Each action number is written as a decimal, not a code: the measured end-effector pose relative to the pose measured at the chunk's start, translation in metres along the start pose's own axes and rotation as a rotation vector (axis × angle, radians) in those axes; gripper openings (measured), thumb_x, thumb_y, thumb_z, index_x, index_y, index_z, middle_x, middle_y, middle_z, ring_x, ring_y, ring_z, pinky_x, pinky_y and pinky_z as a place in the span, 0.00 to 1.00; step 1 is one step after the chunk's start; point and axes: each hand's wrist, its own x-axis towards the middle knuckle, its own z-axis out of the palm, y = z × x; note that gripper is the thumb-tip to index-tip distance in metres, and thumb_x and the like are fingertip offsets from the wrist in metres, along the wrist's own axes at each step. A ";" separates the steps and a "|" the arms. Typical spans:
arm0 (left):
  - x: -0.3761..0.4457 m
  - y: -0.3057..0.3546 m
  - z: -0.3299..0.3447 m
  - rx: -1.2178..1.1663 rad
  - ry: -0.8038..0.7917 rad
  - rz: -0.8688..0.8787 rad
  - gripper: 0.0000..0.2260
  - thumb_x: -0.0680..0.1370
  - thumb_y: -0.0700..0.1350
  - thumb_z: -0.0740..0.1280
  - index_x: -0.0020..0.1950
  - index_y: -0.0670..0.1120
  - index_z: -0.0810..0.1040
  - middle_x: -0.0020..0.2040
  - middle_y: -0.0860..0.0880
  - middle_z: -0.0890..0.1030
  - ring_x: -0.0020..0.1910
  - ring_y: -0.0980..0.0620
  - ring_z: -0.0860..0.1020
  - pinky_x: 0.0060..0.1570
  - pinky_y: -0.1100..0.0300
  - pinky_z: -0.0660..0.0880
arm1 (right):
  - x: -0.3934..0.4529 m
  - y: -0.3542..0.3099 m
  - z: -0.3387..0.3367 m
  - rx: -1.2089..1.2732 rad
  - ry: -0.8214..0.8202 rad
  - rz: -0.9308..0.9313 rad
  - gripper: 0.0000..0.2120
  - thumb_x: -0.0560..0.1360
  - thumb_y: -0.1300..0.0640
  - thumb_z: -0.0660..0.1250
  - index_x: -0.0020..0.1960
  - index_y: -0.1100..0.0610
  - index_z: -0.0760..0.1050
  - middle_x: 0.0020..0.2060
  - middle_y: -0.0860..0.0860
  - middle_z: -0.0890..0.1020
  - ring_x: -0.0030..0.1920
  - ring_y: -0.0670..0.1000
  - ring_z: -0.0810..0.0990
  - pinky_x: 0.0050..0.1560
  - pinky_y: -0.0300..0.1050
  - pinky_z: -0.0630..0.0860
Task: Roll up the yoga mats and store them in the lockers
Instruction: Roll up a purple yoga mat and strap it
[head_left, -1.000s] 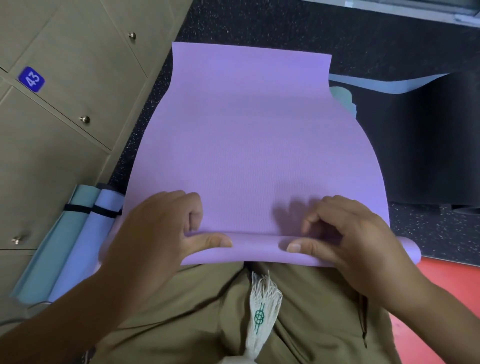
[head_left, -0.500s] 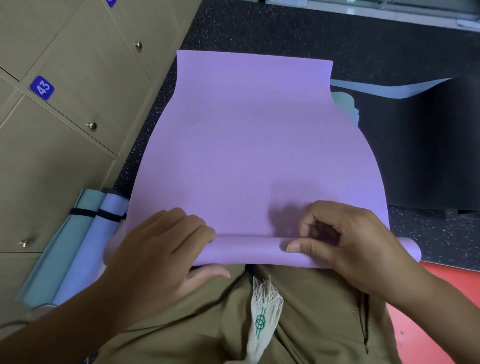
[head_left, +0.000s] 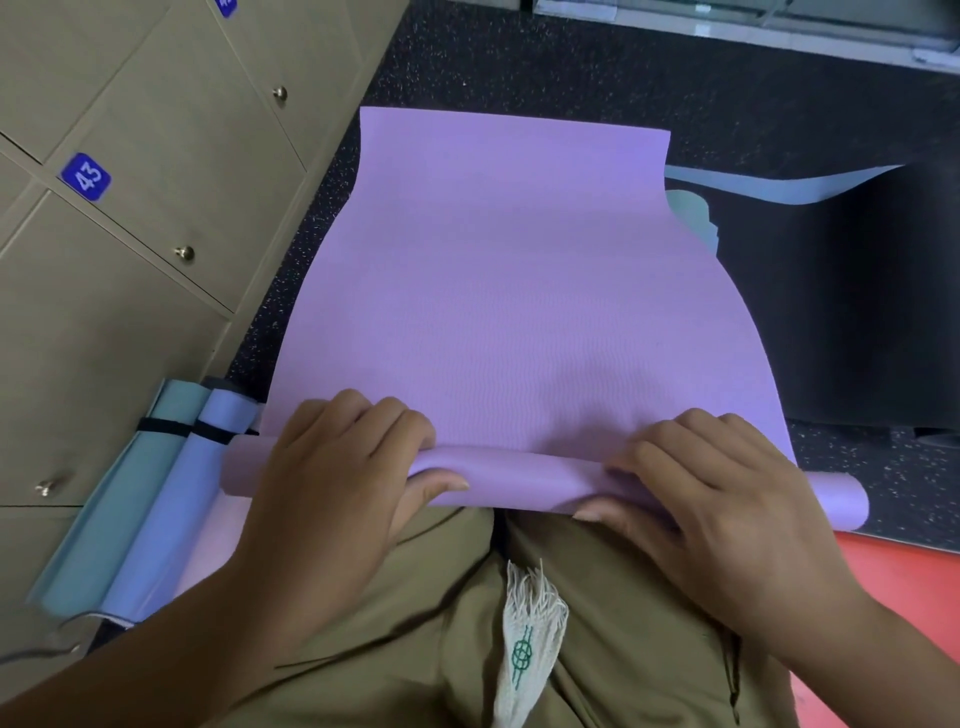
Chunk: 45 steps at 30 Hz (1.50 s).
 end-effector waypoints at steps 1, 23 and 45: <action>0.002 -0.003 0.001 -0.041 -0.010 -0.018 0.26 0.84 0.64 0.53 0.45 0.46 0.80 0.38 0.52 0.77 0.36 0.45 0.73 0.42 0.53 0.63 | 0.001 0.001 0.001 0.009 0.001 0.008 0.22 0.83 0.42 0.63 0.43 0.59 0.80 0.37 0.52 0.78 0.37 0.58 0.74 0.39 0.53 0.70; 0.016 -0.017 -0.002 -0.142 0.024 0.067 0.21 0.77 0.62 0.66 0.49 0.44 0.83 0.46 0.51 0.83 0.43 0.46 0.79 0.45 0.51 0.72 | 0.035 0.014 -0.007 0.285 -0.126 0.349 0.15 0.74 0.34 0.71 0.41 0.45 0.76 0.37 0.42 0.76 0.39 0.44 0.74 0.38 0.36 0.68; 0.042 -0.008 0.002 -0.226 0.118 -0.148 0.14 0.81 0.56 0.65 0.44 0.48 0.81 0.41 0.55 0.80 0.41 0.48 0.75 0.43 0.50 0.71 | 0.047 0.022 -0.007 0.368 -0.230 0.505 0.19 0.74 0.28 0.63 0.45 0.43 0.79 0.40 0.39 0.79 0.47 0.43 0.76 0.45 0.42 0.74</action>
